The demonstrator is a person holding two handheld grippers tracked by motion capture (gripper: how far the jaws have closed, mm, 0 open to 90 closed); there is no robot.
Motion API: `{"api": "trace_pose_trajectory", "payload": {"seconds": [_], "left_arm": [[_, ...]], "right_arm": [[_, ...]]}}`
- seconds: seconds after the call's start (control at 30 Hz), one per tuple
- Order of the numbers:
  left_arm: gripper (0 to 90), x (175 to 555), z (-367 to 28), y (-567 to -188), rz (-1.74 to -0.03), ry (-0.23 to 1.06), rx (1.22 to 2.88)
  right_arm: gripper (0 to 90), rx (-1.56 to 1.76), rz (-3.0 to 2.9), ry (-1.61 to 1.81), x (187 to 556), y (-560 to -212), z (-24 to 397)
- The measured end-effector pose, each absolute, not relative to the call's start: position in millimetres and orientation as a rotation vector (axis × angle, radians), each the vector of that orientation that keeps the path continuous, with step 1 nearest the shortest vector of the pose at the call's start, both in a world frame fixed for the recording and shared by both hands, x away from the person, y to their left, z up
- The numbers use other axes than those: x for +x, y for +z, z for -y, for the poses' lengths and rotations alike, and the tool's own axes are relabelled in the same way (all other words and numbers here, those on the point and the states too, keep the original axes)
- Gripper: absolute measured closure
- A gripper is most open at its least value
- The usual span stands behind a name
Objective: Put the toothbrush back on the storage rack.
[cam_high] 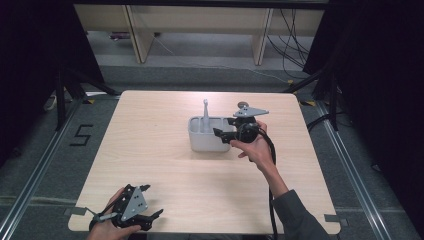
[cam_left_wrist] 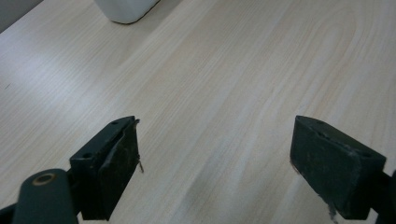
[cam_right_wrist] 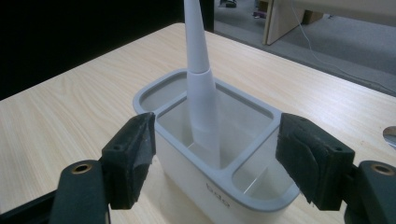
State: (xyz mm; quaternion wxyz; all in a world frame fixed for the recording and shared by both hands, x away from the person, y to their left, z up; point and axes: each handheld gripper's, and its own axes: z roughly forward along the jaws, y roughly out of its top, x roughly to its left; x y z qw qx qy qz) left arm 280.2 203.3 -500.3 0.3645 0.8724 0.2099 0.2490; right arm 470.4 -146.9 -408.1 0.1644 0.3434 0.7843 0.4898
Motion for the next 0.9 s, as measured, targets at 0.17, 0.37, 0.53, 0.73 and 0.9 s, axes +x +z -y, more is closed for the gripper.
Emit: {"api": "trace_pose_trajectory", "payload": {"seconds": [0.17, 0.37, 0.53, 0.73, 0.9], "left_arm": [[15.1, 280, -203, -500, -0.533, 0.640, 2.250], [15.1, 280, -203, -499, -0.538, 0.640, 2.237], [15.1, 280, -203, -500, -0.543, 0.650, 2.231], [15.1, 279, -203, -500, -0.544, 0.641, 2.228], [15.1, 280, -204, -499, -0.543, 0.643, 2.237]], "right_arm": [[28.9, 0.980, -2.238, 1.396, 467, -408, 151], [28.3, 0.968, -2.247, 1.361, 463, -410, 158], [28.0, 0.980, -2.246, 1.370, 460, -411, 162], [27.2, 0.990, -2.262, 1.363, 453, -412, 164], [26.1, 0.990, -2.269, 1.320, 448, -413, 165]]}}
